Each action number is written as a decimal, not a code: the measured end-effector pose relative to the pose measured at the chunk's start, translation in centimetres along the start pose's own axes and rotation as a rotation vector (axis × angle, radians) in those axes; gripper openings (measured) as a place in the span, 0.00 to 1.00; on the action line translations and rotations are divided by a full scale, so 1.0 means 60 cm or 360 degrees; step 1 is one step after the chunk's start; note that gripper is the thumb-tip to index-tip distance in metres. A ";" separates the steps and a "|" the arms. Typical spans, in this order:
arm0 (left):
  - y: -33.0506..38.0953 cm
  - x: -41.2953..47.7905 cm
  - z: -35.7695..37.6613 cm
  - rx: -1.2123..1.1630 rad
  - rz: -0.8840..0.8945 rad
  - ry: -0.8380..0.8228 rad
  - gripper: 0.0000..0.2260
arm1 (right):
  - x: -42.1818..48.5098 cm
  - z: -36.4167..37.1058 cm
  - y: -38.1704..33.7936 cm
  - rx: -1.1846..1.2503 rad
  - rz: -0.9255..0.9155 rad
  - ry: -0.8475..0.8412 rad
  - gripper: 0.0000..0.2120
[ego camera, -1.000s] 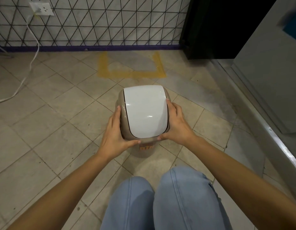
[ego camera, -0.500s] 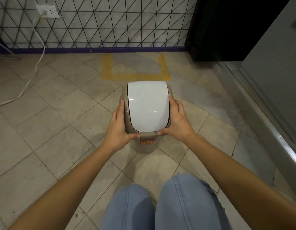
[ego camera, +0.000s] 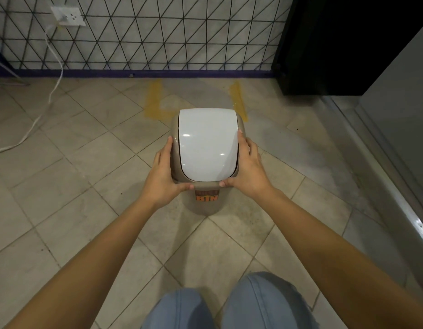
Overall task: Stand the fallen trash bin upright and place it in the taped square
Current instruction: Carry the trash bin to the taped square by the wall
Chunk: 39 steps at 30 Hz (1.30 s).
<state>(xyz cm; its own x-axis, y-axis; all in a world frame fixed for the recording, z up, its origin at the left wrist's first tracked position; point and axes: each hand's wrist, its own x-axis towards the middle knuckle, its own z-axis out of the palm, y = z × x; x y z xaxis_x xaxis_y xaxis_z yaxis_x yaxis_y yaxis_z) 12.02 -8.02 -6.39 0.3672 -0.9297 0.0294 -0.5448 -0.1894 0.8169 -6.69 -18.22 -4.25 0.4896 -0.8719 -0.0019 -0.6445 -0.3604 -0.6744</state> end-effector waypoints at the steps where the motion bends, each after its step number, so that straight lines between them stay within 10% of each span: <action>1: 0.001 0.011 0.002 -0.0015 -0.0012 -0.0004 0.58 | 0.010 -0.002 0.003 0.0008 -0.0007 -0.0007 0.65; 39: -0.017 0.211 0.001 -0.0096 -0.0055 0.0088 0.56 | 0.233 -0.006 0.013 0.0051 -0.0069 -0.0098 0.64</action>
<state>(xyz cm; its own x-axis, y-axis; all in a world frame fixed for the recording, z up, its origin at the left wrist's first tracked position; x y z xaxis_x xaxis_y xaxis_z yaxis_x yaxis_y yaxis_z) 17.18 -19.60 -6.87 0.4271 -0.9037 0.0310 -0.4851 -0.2000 0.8513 -0.58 -30.80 -4.54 0.5526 -0.8333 -0.0170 -0.6032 -0.3858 -0.6980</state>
